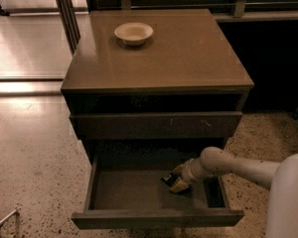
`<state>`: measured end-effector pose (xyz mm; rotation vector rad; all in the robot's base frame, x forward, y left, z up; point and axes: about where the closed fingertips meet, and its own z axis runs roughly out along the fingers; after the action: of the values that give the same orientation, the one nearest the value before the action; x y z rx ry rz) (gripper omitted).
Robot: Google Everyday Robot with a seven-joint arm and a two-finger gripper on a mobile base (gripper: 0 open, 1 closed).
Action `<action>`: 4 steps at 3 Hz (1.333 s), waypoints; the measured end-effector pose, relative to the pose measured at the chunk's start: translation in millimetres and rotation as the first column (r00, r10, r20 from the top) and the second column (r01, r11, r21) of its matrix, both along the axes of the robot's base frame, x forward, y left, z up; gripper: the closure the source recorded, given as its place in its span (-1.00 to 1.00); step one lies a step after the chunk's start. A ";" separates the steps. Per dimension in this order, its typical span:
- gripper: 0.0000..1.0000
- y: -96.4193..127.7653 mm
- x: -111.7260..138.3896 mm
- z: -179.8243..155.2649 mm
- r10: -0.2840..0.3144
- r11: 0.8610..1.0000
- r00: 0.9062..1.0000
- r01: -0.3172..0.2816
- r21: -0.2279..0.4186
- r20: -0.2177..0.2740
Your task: Pick rxbar chocolate from middle drawer and place on counter
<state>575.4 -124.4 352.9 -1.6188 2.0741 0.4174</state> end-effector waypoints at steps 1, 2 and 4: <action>1.00 8.4 -4.3 26.0 0.079 0.997 0.997 -0.079 -0.007 0.011; 1.00 17.7 -13.8 68.1 0.176 0.984 0.984 -0.176 -0.018 0.023; 1.00 20.8 -32.6 193.9 0.297 0.952 0.953 -0.292 -0.090 0.055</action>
Offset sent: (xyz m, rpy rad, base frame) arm -0.0217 0.0243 0.1274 -0.0336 -0.0499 0.2931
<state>542.7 -103.5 546.8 -1.9725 1.8241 0.3750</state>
